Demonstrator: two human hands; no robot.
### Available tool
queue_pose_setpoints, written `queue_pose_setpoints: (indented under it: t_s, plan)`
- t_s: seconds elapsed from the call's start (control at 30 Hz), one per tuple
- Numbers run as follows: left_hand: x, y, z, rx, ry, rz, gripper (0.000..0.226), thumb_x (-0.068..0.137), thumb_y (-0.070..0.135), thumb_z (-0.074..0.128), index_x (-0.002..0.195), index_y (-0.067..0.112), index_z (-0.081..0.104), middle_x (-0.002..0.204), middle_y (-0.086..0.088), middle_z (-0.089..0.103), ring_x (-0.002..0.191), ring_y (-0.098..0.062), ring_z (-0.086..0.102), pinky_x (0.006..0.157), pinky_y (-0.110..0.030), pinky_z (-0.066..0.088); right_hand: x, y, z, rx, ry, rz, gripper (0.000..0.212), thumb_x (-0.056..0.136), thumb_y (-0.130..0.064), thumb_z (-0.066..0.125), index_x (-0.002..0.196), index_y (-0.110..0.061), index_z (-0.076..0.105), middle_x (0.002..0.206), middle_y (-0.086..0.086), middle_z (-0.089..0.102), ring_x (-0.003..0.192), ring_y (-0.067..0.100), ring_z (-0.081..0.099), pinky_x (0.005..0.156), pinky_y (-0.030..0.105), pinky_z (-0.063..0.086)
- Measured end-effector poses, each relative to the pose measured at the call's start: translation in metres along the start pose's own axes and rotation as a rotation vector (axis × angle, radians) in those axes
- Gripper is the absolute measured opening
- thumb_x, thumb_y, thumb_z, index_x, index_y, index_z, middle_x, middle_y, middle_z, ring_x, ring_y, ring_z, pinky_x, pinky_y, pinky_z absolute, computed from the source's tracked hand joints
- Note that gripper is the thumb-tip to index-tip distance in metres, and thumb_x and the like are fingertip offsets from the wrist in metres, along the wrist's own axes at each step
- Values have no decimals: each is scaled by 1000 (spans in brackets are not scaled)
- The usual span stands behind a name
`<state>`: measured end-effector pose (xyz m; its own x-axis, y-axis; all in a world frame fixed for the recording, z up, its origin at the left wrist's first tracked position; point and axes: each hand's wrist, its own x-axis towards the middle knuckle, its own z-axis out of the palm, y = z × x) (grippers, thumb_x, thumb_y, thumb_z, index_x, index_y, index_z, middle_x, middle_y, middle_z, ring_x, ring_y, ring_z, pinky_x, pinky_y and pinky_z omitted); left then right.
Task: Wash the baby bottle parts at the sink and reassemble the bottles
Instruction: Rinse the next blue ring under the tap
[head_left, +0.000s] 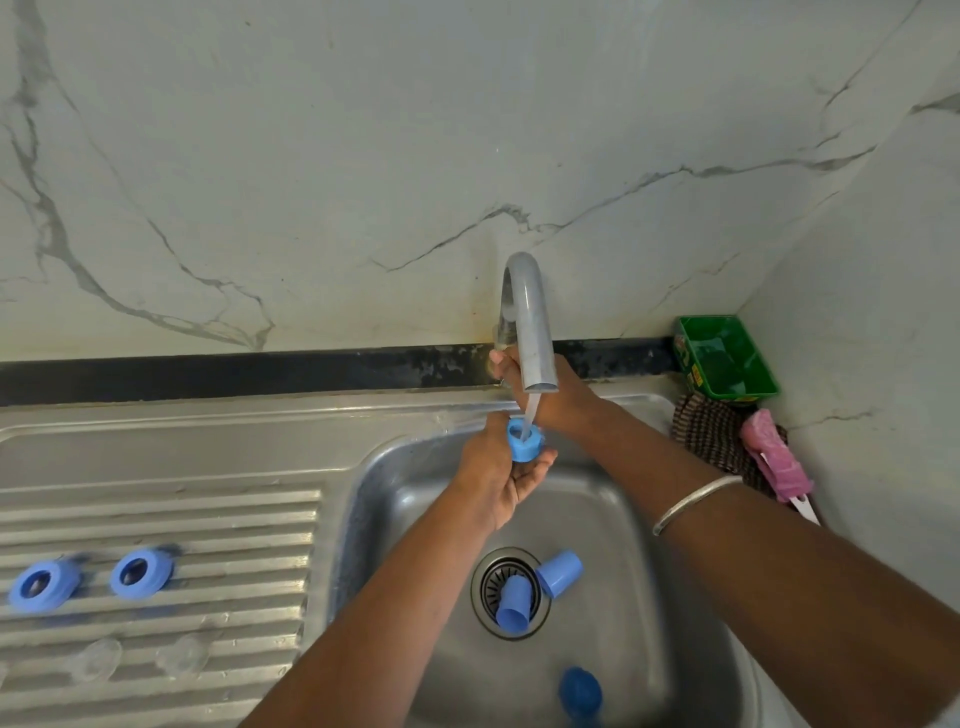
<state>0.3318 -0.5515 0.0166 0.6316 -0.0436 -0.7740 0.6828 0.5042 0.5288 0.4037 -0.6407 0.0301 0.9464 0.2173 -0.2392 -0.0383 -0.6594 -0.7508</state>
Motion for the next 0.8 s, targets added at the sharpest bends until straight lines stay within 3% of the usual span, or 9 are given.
queue_pose_setpoints:
  t_s: [0.07,0.17,0.27,0.37,0.43,0.5,0.57,0.67,0.8]
  plan:
    - [2,-2,-1,-11,17,7,31,103,36,51,100,7,63,76,-18,71,49,-16,67,43,-23,55,-3,4,1,-9,33,14,18,102,-28,52,84,-26,50,91,1,61,89,24,64,89,43,53]
    - [6,-5,-4,-45,11,1,37,104,35,46,92,6,65,68,-12,66,50,-16,63,46,-24,56,-17,13,5,-21,129,31,24,101,-41,52,79,-34,46,76,-14,55,70,2,56,71,20,47]
    - [5,-9,-3,-71,-31,-29,39,104,30,39,84,4,60,68,-10,56,52,-17,51,43,-22,52,-45,28,12,73,211,79,3,97,-35,58,96,-33,60,79,-18,60,70,-5,60,58,7,38]
    - [7,-18,-1,95,8,28,27,103,26,45,92,7,61,73,-8,57,58,-15,51,44,-21,51,-70,44,20,91,205,84,14,94,-27,62,107,-29,68,91,-15,68,81,-7,62,64,4,40]
    - [9,-24,-4,253,24,109,23,102,26,51,99,7,62,77,-8,57,59,-13,54,48,-19,50,-79,50,23,161,226,103,14,96,-24,62,107,-26,70,94,-13,69,83,-5,63,71,6,45]
    - [13,-30,-11,362,-2,216,20,97,24,61,98,4,62,75,-8,58,59,-13,55,52,-22,49,-83,53,25,400,191,200,17,97,-19,61,111,-20,71,98,0,73,83,10,71,70,24,57]
    - [14,-33,-20,476,8,340,23,88,22,73,93,1,64,77,-9,65,65,-18,63,63,-33,53,-84,51,25,596,149,278,21,97,-12,61,116,-14,69,100,11,74,82,23,74,66,33,58]
    - [10,-32,-28,587,74,551,24,74,18,85,95,12,74,85,-4,76,82,-21,72,78,-39,57,-82,49,27,594,148,270,22,92,-7,67,113,-10,70,98,13,74,86,25,74,72,32,59]
    - [5,-27,-39,624,20,755,34,70,11,87,91,35,75,83,9,76,80,-7,72,74,-26,59,-80,43,33,651,137,271,21,84,-10,77,100,-14,65,93,10,74,81,20,75,73,33,61]
